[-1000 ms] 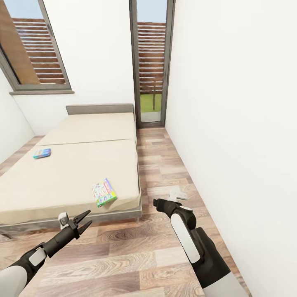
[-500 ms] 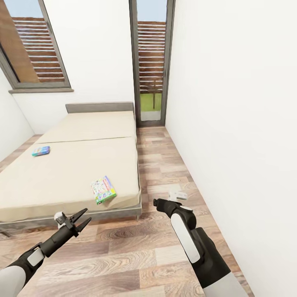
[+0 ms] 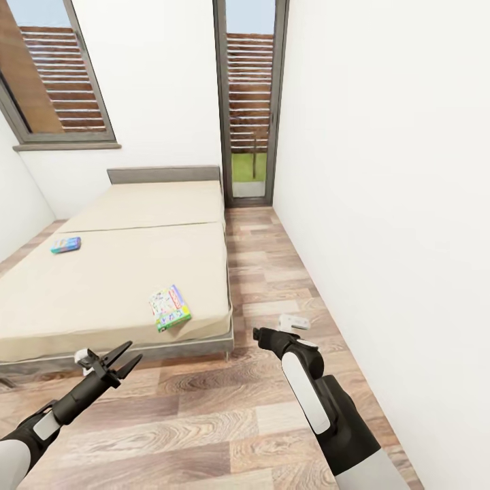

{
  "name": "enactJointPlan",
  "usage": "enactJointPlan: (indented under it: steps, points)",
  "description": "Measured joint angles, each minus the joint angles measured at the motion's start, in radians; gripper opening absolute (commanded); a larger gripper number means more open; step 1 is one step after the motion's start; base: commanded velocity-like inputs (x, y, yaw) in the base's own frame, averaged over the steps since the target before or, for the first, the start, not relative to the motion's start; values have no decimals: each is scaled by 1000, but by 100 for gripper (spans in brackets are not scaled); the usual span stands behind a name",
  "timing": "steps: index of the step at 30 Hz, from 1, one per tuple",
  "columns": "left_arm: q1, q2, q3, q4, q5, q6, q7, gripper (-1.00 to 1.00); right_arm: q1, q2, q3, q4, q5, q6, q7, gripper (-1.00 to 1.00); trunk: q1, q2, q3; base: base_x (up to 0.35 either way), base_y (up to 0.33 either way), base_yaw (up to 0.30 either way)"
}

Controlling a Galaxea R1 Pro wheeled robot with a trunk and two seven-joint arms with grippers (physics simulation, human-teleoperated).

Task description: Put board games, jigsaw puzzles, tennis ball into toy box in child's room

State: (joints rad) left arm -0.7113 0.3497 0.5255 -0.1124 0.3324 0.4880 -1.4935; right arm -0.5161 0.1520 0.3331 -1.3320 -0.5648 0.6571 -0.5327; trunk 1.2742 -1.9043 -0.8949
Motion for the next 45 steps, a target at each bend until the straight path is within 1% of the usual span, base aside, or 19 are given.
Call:
enactJointPlan:
  steps: [5,13,14,18,22,27,34,40,45]
  points:
    - [0,3,0,0,0,0,-4,100,0,0,0,0,0,0,0,100,19,-35,-16,0,0,0]
    - [0,22,1,0,0,1,-11,100,0,0,1,0,0,0,0,100,50,-91,-41,0,0,0]
    - [0,27,1,0,0,1,-18,100,0,0,1,0,0,0,0,100,54,-98,-44,0,0,0]
    - [0,34,1,0,1,2,-42,100,0,0,1,0,0,0,0,100,69,-126,-56,0,0,0]
    - [0,36,-1,0,2,2,-61,100,0,0,1,0,0,0,0,100,84,-154,-69,0,0,0]
    - [0,32,-1,0,3,3,-68,100,0,1,3,0,0,0,0,100,104,-189,-85,0,0,0]
    - [0,25,2,0,4,3,-62,100,0,0,2,-11,0,1,0,100,130,-238,-107,0,0,0]
    - [0,5,3,0,4,-3,-63,100,1,0,2,-31,0,7,0,100,153,-280,-125,0,0,0]
    - [0,-2,3,0,4,-2,-61,100,1,0,2,-41,0,13,0,100,173,-315,-141,0,0,0]
